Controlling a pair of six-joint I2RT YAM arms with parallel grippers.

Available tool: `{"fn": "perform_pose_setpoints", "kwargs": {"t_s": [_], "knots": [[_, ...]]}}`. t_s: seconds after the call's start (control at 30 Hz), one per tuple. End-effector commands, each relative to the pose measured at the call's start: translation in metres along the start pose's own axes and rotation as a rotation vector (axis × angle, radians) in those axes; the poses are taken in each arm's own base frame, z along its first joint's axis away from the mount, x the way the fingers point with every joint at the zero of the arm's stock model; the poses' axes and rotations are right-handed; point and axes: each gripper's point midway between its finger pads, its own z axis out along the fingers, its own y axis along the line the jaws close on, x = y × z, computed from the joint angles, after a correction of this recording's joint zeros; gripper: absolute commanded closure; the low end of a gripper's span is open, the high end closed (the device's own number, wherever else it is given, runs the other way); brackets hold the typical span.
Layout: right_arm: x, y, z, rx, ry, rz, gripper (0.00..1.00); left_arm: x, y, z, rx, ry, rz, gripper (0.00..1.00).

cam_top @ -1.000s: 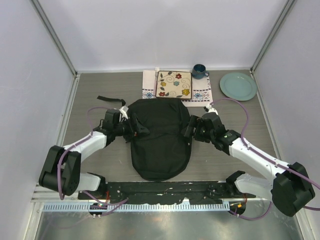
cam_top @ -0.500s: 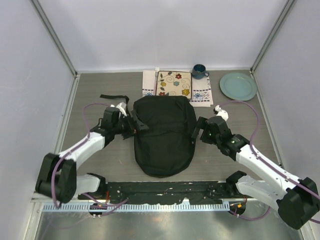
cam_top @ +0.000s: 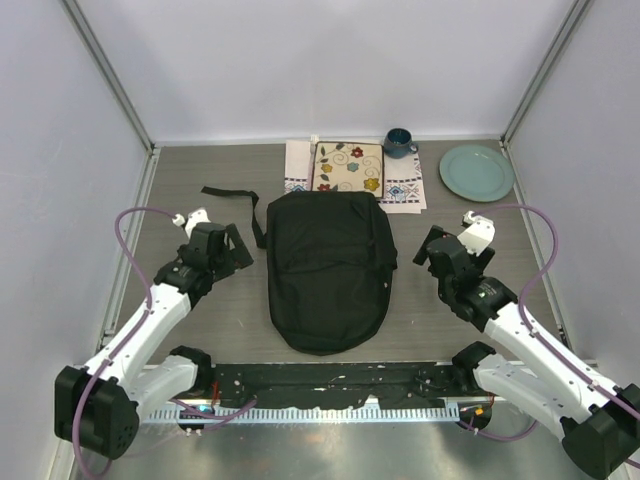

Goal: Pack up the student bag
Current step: Reset both arms

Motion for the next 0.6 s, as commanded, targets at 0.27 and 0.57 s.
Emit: {"fn": "perform_pose_setpoints", "kwargs": {"t_s": [0.27,0.57], "knots": [[-0.033,-0.042,0.021,0.217,-0.322,-0.15,0.04,-0.007,0.02,0.002,-0.122,-0.018,0.048,0.0],[-0.047,-0.024,0.025,0.123,-0.447,-0.118,0.04,-0.009,0.018,-0.004,-0.085,-0.055,0.025,0.0]]}}
